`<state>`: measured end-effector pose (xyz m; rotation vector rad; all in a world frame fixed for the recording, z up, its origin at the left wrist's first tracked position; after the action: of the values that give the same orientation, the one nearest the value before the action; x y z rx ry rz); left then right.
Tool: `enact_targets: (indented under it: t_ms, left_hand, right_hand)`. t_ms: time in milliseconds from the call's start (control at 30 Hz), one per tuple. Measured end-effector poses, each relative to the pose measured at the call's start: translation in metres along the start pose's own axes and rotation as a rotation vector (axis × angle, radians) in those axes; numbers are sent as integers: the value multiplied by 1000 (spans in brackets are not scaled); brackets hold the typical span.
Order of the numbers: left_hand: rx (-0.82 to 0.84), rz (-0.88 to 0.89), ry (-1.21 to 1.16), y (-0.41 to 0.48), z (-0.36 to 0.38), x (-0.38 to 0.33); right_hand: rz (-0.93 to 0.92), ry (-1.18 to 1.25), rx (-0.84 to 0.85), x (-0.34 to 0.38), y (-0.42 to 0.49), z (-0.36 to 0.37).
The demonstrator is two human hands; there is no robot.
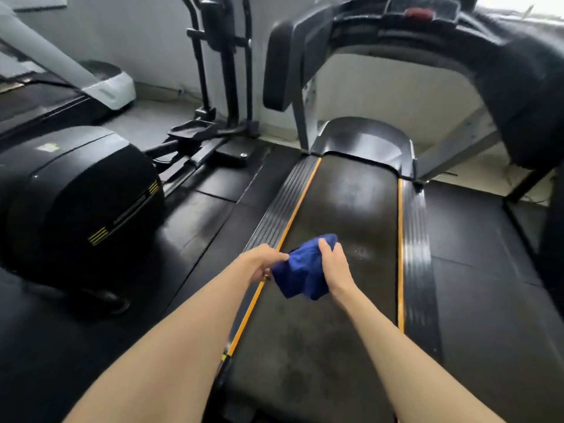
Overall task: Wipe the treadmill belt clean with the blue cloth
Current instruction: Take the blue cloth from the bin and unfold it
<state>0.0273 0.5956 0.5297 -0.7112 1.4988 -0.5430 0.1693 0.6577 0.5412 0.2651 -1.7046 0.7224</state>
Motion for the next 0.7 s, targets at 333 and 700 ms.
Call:
enact_targets:
  t_ms: [333, 700]
  left_hand:
    - [135, -33, -252, 53, 74, -164]
    - [217, 272, 251, 239, 16, -310]
  right_hand:
    - [-24, -314, -127, 77, 51, -158]
    - [349, 757, -373, 30, 276, -207]
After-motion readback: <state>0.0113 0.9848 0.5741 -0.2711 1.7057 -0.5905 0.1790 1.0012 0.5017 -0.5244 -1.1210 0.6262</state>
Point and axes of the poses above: each hand's wrist, its own y-axis towards the middle knuckle, its own z-axis out of the palm, x = y × z, the point moved 3 cm from there along y, towards the middle knuckle, and after that the axes turned 14 degrees about x, right-handed, at the moved point
